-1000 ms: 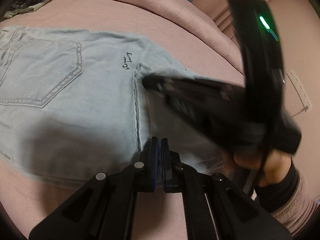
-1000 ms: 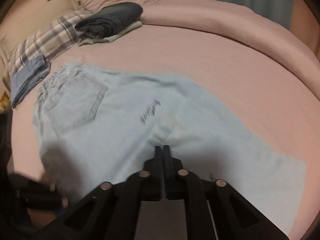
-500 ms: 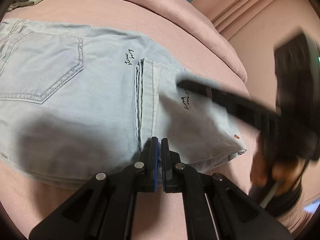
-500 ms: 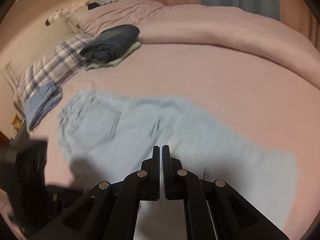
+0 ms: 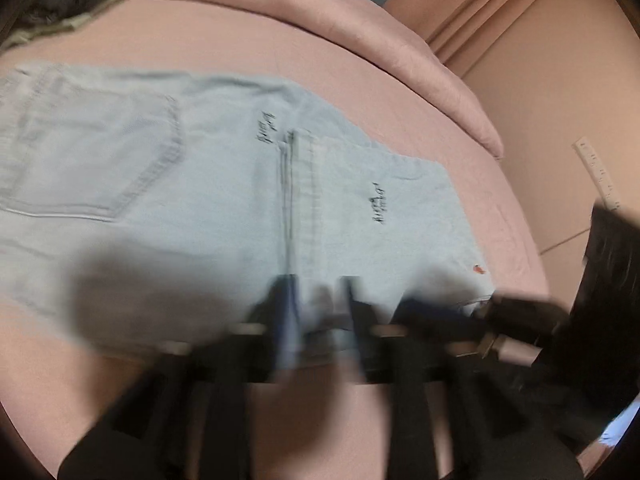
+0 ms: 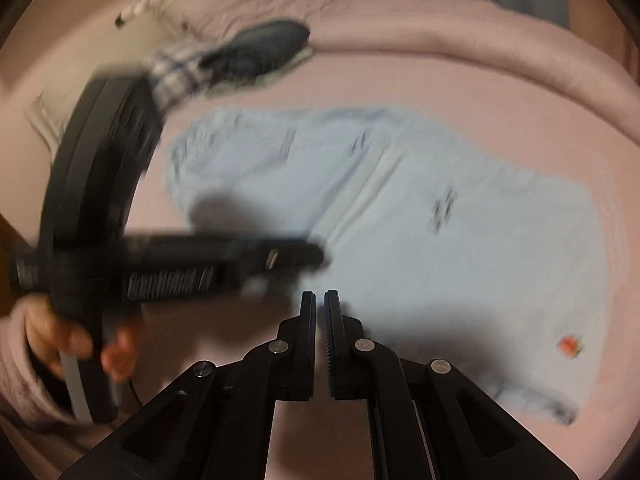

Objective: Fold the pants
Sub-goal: 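Lower the folded leg onto the jeans and open the left gripper, then grasp the elastic waistband of the jeans with the left gripper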

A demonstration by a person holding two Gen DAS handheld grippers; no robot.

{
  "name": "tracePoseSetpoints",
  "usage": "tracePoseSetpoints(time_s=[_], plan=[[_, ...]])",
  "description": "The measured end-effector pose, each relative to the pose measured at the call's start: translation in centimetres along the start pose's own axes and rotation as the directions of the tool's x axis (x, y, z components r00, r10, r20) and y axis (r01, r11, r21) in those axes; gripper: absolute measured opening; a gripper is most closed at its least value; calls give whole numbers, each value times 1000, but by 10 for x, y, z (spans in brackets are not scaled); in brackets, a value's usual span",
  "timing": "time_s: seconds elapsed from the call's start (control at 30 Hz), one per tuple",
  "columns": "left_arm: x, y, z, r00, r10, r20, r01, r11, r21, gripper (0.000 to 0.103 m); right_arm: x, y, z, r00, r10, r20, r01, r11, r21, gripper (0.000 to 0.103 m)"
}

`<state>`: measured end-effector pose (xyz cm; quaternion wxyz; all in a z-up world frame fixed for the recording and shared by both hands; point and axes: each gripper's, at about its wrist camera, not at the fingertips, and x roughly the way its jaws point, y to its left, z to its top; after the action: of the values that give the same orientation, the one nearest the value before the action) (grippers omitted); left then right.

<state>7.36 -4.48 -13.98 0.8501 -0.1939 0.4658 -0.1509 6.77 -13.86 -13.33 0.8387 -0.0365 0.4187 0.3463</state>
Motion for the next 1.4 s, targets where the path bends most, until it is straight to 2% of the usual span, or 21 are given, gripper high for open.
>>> tracePoseSetpoints(time_s=[0.07, 0.1, 0.2, 0.33, 0.37, 0.43, 0.5, 0.63, 0.8, 0.87, 0.93, 0.97, 1.07, 1.2, 1.27, 1.4], plan=[[-9, 4, -4, 1000, 12, 20, -12, 1000, 6, 54, -3, -8, 17, 998, -2, 57, 0, 999, 38, 6], [-14, 7, -5, 998, 47, 31, -47, 999, 16, 54, 1, -12, 24, 998, -13, 67, 10, 999, 45, 6], [-24, 16, -7, 996, 71, 54, -71, 997, 5, 54, 18, -19, 43, 997, -61, 56, 57, 996, 70, 6], [-38, 28, -9, 993, 85, 80, -85, 996, -8, 54, 48, -19, 64, 996, -81, 41, 78, 994, 79, 6], [-41, 30, -10, 993, 88, 83, -88, 996, -8, 54, 52, -17, 65, 996, -82, 29, 80, 993, 82, 6], [-46, 35, -11, 992, 89, 90, -88, 996, -16, 54, 79, -17, 64, 996, -79, -50, 83, 992, 93, 6], [-50, 39, -11, 992, 85, 96, -83, 996, -27, 54, 81, -16, 63, 997, -81, -16, 82, 993, 91, 6], [-57, 41, -15, 989, 102, 107, -99, 995, -33, 54, 74, -20, 65, 998, -49, -28, 52, 987, 154, 6], [-74, 51, -21, 986, 102, 129, -95, 994, -59, 55, 53, -7, 58, 999, -47, 10, 46, 990, 134, 6], [-82, 60, -25, 983, 110, 144, -100, 992, -79, 56, 42, -1, 50, 999, -15, 36, 10, 991, 137, 6], [-89, 74, -27, 982, 111, 152, -91, 987, -131, 58, 51, 8, 37, 1000, 11, -11, -10, 995, 102, 6], [-92, 80, -28, 982, 115, 153, -90, 983, -158, 58, 63, 15, 30, 999, -15, -51, 19, 997, 71, 6], [-100, 105, -33, 978, 143, 152, -102, 962, -252, 58, 71, 27, 25, 998, -57, -27, 58, 998, 24, 9], [-104, 139, -37, 980, 129, 151, -58, 914, -401, 58, 67, 29, 35, 999, -20, -36, 22, 998, 58, 12], [-105, 147, -35, 980, 107, 167, -24, 899, -437, 60, 62, 36, 40, 999, -34, -16, 34, 999, 24, 12], [-102, 155, -23, 976, 104, 189, -3, 883, -469, 63, 60, 43, 45, 1000, -16, 6, 16, 1000, 20, 13]])
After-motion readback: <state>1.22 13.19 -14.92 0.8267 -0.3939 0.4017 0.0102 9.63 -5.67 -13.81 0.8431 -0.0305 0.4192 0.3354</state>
